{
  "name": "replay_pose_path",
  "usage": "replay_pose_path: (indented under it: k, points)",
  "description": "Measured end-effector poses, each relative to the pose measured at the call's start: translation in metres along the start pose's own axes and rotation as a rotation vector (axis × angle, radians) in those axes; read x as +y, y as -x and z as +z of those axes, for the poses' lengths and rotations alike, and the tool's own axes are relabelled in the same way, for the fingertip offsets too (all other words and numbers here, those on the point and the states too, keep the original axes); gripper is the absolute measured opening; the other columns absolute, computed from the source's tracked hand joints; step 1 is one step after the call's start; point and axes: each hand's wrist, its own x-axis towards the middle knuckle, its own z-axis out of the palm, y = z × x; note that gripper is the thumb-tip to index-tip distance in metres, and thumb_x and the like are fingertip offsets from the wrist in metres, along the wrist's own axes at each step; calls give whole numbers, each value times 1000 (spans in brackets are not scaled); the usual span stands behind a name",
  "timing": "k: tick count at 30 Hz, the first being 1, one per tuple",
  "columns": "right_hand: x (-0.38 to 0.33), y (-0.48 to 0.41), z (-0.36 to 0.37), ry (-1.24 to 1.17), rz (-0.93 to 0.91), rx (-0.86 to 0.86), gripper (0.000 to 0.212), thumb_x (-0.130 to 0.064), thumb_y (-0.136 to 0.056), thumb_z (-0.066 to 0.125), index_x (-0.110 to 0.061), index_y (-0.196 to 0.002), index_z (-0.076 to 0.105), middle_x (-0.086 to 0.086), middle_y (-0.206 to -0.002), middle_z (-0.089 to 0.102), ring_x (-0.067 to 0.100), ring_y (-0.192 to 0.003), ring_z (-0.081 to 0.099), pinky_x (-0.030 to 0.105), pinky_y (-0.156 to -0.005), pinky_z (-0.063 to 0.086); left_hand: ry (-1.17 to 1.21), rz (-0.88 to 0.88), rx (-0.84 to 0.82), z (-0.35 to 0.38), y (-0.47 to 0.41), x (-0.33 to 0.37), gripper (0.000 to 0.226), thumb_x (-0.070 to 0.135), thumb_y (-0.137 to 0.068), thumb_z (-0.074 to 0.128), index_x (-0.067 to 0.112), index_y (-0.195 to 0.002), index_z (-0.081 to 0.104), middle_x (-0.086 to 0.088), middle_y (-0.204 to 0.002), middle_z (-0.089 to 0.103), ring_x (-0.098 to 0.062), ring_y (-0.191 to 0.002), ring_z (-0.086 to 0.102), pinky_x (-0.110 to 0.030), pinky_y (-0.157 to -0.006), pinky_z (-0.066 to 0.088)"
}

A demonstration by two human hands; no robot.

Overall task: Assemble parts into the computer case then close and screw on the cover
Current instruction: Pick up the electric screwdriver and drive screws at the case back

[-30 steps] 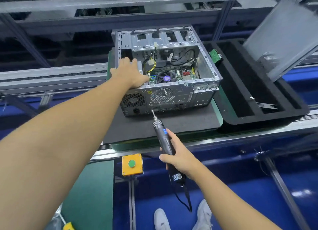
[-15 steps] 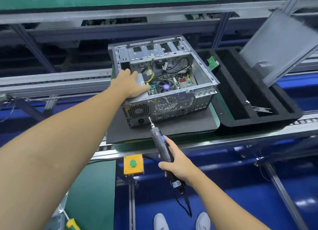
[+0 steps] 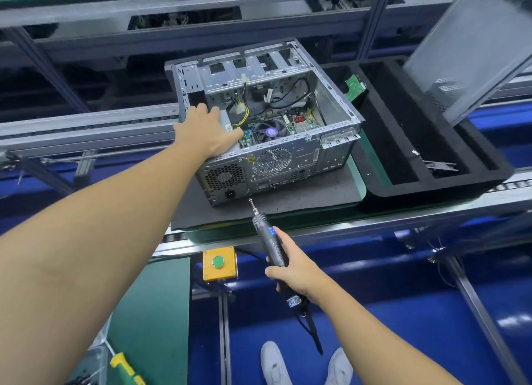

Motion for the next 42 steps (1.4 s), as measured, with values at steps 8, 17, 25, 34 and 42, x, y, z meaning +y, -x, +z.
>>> replay_pose_path:
  k: [8,17,25,34,42]
  points:
    - [1,-14,1,1,8,15,92,-19,-82,67,-65,-147,20,-2,-120,64,16,-62,66,36,-70,61,38,6,13,1,-1,0,81,75,-73,30,15,-124,50,-11,-122,48,-31,-120,41,-61,-91,41]
    - [0,-13,2,-20,13,12,93,-19,-81,67,-65,-148,21,0,-117,65,15,-61,65,31,-64,60,44,-1,11,-1,1,2,78,72,-74,31,15,-123,50,-11,-120,49,-32,-119,41,-62,-93,40]
    - [3,-1,1,18,31,18,94,-18,-83,67,-62,-150,19,-1,-121,63,18,-71,66,39,-72,62,40,-23,2,-1,12,5,83,73,-72,30,15,-129,49,-11,-122,48,-33,-120,41,-59,-91,38]
    - [5,4,0,22,13,16,94,-17,-81,66,-62,-149,21,2,-120,64,18,-64,64,45,-73,61,54,-36,4,0,26,6,78,71,-73,32,15,-124,50,-11,-122,47,-31,-122,39,-61,-92,36]
    - [10,7,-1,28,12,10,93,-20,-80,67,-66,-146,21,0,-119,64,16,-62,65,35,-68,61,53,-79,-12,2,33,10,82,69,-77,32,16,-139,41,-12,-132,45,-32,-128,37,-61,-96,36]
